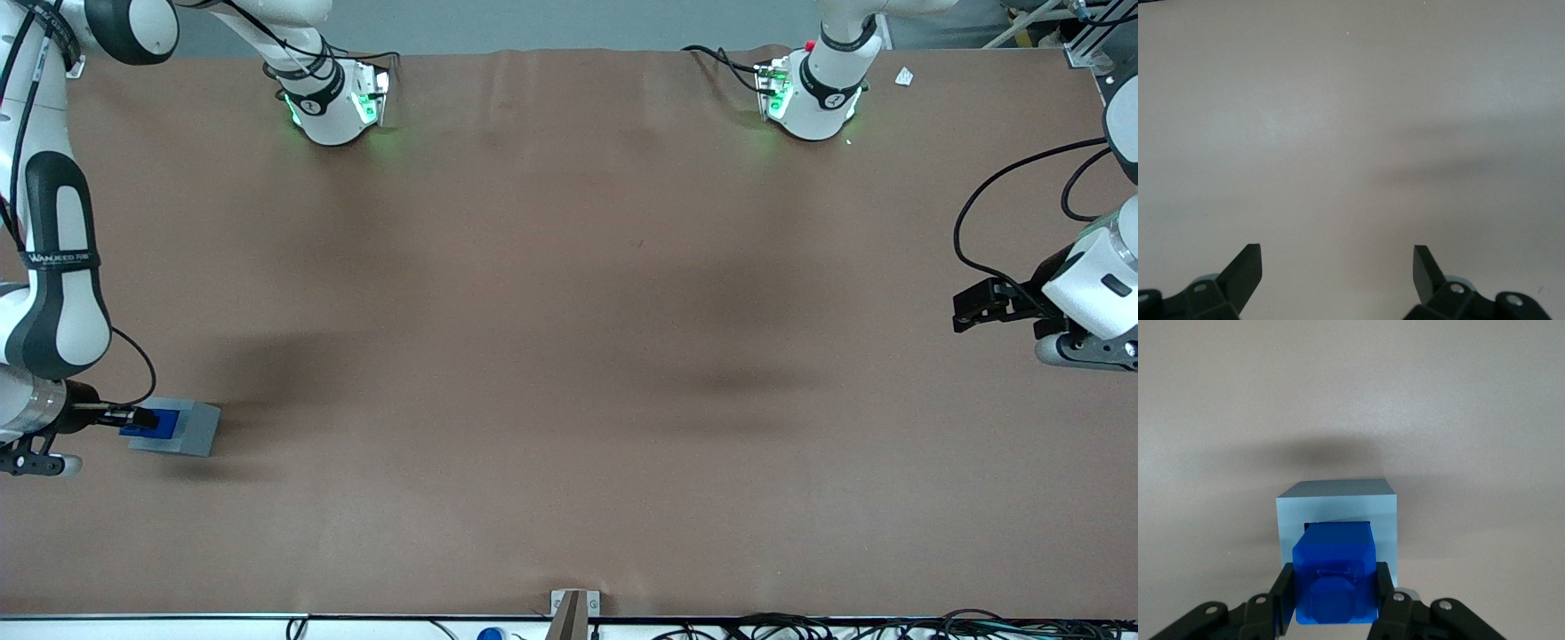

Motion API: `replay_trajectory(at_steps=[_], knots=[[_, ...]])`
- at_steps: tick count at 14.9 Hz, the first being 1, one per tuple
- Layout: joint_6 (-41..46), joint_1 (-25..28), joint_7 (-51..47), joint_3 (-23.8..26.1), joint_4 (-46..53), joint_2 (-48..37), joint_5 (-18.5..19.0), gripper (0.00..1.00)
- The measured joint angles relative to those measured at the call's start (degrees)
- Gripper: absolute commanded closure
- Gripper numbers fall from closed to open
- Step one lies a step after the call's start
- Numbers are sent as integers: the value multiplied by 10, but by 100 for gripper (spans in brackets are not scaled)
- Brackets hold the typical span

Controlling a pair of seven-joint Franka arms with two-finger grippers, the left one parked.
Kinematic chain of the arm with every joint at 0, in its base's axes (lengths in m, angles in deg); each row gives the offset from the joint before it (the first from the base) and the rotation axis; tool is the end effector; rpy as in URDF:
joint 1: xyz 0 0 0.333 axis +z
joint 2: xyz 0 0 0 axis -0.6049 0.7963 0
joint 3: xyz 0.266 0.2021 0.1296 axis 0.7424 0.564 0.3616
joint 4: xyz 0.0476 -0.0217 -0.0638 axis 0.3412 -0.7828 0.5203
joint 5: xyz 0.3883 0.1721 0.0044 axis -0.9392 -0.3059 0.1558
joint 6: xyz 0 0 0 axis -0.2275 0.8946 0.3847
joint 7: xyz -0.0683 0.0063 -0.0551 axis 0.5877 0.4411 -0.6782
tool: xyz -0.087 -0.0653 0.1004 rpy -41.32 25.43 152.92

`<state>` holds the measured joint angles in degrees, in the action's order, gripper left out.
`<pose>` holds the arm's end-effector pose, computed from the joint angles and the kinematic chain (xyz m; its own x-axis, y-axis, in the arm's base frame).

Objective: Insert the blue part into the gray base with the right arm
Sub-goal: 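Lower the blue block into the gray base's opening, then open the right gripper and release the blue block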

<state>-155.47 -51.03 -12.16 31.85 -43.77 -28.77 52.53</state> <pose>0.7539 -0.2056 0.2719 0.9944 -0.1033 -0.0229 -0.1036 -0.9945 -0.0143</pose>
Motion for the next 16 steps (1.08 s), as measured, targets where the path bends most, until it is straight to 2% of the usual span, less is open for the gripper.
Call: replay_trajectory(at_steps=[1,3,5,6,12,16], knots=[[0,0,0,0,0,1,0,41],[-1,-1,0,0,0,5,0,29],[-4,-1,0,-1,0,9,0,13],[-4,-1,-1,-1,0,9,0,0],[3,-2,-1,0,1,9,0,0],[85,9,-25,7,18,-22,-1,0]])
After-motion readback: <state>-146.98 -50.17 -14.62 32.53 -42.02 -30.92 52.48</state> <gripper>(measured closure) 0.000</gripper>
